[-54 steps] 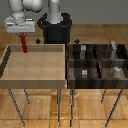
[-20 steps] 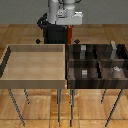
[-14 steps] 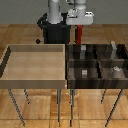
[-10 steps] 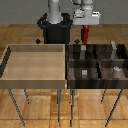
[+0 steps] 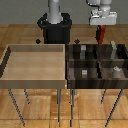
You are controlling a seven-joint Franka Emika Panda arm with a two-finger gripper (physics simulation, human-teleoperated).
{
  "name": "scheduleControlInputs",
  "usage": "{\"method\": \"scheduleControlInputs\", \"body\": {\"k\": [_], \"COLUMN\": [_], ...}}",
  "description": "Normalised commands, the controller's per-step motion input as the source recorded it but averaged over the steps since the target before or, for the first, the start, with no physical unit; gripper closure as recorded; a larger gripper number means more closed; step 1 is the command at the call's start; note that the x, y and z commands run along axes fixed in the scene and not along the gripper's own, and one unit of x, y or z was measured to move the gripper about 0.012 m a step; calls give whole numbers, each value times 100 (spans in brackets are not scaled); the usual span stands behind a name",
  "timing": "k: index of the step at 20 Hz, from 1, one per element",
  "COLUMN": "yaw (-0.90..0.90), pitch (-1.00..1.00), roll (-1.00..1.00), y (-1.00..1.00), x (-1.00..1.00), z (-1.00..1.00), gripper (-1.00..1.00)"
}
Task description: Place the box of cereal into the appropriate compartment.
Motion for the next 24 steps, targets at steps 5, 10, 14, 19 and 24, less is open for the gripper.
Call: {"method": "scheduleControlInputs", "body": {"k": [5, 10, 14, 19, 24], "yaw": [0, 0, 0, 0, 0], "pitch": [0, 0, 0, 0, 0], "roll": [0, 0, 0, 0, 0], "y": [100, 60, 0, 0, 0], "x": [0, 0, 0, 47, 40], "z": [0, -20, -100, -40, 0], "gripper": [100, 100, 100, 100, 100]}}
